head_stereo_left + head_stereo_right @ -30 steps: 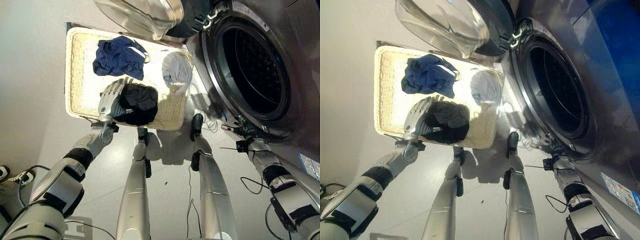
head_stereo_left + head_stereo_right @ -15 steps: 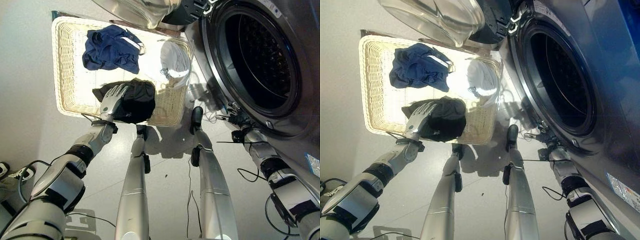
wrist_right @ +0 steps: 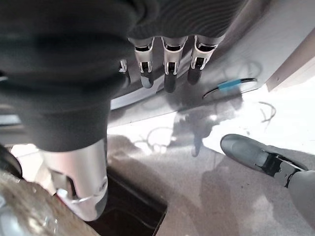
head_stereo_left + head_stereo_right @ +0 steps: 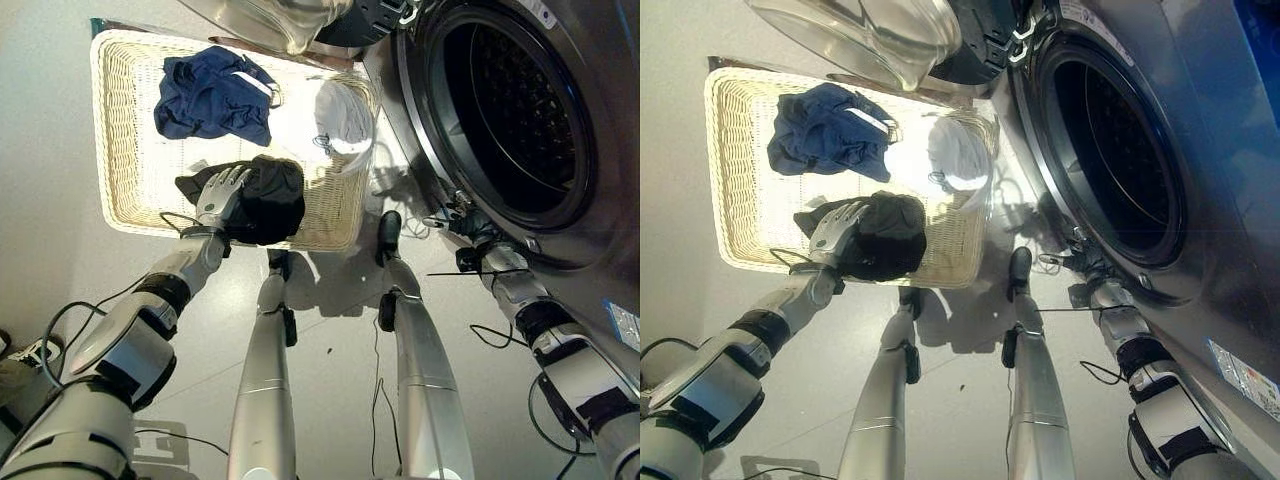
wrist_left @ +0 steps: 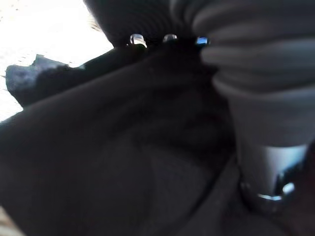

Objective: Put the clothes into the washing machine.

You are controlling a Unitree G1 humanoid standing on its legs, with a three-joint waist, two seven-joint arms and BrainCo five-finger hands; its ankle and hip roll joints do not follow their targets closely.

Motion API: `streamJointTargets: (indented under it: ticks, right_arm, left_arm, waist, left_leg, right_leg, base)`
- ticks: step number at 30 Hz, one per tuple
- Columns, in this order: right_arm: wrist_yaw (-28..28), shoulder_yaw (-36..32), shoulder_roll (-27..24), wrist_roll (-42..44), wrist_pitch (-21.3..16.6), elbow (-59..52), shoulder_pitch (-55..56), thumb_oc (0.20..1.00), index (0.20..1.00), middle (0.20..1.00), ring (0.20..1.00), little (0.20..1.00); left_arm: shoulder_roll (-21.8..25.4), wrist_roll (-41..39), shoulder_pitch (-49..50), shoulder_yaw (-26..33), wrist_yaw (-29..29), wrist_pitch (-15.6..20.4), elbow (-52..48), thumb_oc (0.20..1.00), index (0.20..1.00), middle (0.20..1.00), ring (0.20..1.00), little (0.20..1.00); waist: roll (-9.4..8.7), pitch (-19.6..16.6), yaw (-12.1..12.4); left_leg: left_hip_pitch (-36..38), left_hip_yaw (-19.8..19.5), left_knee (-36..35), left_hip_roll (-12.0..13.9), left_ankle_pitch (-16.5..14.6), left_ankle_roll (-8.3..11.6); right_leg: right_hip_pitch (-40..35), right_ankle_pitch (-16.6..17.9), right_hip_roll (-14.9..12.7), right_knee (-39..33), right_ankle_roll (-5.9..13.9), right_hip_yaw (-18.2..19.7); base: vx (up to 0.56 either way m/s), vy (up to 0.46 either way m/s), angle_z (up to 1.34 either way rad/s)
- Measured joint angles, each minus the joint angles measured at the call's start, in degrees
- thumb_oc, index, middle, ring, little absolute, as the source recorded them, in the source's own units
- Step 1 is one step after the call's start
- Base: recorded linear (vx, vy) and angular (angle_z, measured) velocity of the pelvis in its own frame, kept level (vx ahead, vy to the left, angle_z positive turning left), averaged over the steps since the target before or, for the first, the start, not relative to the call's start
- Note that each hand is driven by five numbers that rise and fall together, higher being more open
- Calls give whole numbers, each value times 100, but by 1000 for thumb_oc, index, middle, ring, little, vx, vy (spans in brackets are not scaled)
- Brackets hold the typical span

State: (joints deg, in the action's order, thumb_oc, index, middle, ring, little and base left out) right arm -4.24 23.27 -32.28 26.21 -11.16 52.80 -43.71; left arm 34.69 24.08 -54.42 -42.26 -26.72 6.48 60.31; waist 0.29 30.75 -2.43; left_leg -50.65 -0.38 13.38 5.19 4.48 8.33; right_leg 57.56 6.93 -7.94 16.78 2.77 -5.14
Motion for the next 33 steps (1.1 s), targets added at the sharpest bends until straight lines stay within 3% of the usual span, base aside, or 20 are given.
streamJointTargets:
  ticks: [2, 3, 4, 11, 17, 21, 24, 26, 27, 31, 32, 33]
  right_arm:
    - [-5, 5, 0, 27, -20, 6, -30, 1000, 1000, 1000, 1000, 1000]
    - [-7, 10, 0, 27, -23, 5, -38, 1000, 1000, 1000, 1000, 1000]
    - [-16, 54, 1, 29, -28, 6, -64, 1000, 1000, 1000, 1000, 1000]
    - [-119, 195, 266, 48, -114, -4, -61, 1000, 1000, 1000, 1000, 1000]
    - [-144, 194, 263, 69, -141, -43, -65, 1000, 1000, 1000, 1000, 1000]
    - [-161, 195, 272, 210, -164, -103, -56, 1000, 1000, 1000, 1000, 1000]
    - [-211, 193, 279, 269, -215, -466, 32, 1000, 1000, 1000, 1000, 1000]
    - [-219, 192, 279, 284, -213, -541, 50, 1000, 1000, 1000, 1000, 1000]
    - [-225, 188, 288, 488, -214, -909, 147, 1000, 1000, 1000, 1000, 1000]
    - [-239, 164, 295, 622, -169, -1188, 203, 1000, 1000, 1000, 1000, 1000]
    - [-246, 50, 316, 888, -152, -1872, 457, 1000, 1000, 1000, 1000, 1000]
    - [-242, 39, 359, 903, -133, -1931, 482, 1000, 1000, 1000, 1000, 1000]
  left_arm:
    - [-29, 17, -30, -51, -49, -113, 1, 1000, 1000, 1000, 1000, 1000]
    - [-39, 19, -38, -60, -58, -139, 2, 715, 715, 715, 715, 715]
    - [-51, 55, -51, -118, -89, -229, 2, 200, 200, 200, 200, 200]
    - [-51, 209, -338, -142, -187, -473, 213, 200, 200, 200, 200, 200]
    - [-120, 80, -383, -151, -62, -483, 371, 200, 200, 200, 200, 200]
    - [-237, -624, -273, 45, -84, -422, 398, 200, 200, 200, 200, 200]
    - [-381, -1430, 1, 602, -211, -140, 298, 200, 200, 200, 200, 200]
    - [-401, -1569, 56, 680, -231, -80, 257, 200, 200, 200, 200, 200]
    - [-481, -2070, 364, 1030, -314, 110, 4, 200, 200, 200, 200, 200]
    - [-470, -2242, 521, 1196, -329, 224, -263, 200, 200, 200, 200, 200]
    - [-461, -2504, 868, 1531, -493, 625, -1003, 200, 200, 200, 200, 200]
    - [-466, -2504, 876, 1535, -492, 692, -1093, 200, 200, 200, 200, 200]
  waist:
    - [-2, -1, 2]
    - [-3, -2, 3]
    - [-13, -12, 5]
    - [-326, -291, 2]
    - [-337, -297, -11]
    - [-336, -297, -3]
    - [-336, -296, -6]
    - [-336, -294, -3]
    - [-339, -288, 11]
    - [-337, -279, 23]
    - [-365, -215, 41]
    - [-375, -209, 48]
  left_leg:
    - [-5, -1, 3, 0, 0, 0]
    - [-6, -2, 4, 0, 0, 0]
    - [-13, -2, 8, 0, -2, 3]
    - [-113, -144, 40, -2, -39, 52]
    - [-115, -148, 40, -6, -48, 48]
    - [-114, -152, 53, -6, -48, 48]
    - [-113, -155, 56, -6, -48, 49]
    - [-113, -156, 56, -6, -48, 49]
    - [-113, -161, 55, -8, -47, 49]
    - [-113, -164, 57, -10, -46, 48]
    - [-108, -178, 57, -11, -44, 49]
    - [-107, -194, 57, -19, -44, 49]
  right_leg:
    - [0, 1, 0, 0, 1, 0]
    - [1, 1, 0, 0, 2, 0]
    - [6, 1, 1, -1, 2, 0]
    - [88, 8, 52, -15, 11, 3]
    - [84, 8, 54, -17, 10, 3]
    - [82, 9, 53, -5, 9, 3]
    - [82, 9, 53, -3, 9, 3]
    - [82, 8, 53, -1, 9, 3]
    - [82, 8, 52, 3, 8, 2]
    - [83, 6, 50, 17, 9, 1]
    - [86, 5, 46, 46, 7, -8]
    - [84, 4, 43, 49, 8, -12]
  base:
    - [0, 0, 0]
    - [10, -34, 0]
    - [0, 0, 0]
    - [3, -11, -2]
    - [0, 0, 0]
    - [0, 0, 0]
    - [0, 0, 0]
    - [0, 0, 0]
    - [0, 0, 0]
    - [0, 0, 0]
    - [0, 0, 0]
    - [-16, -19, 3]
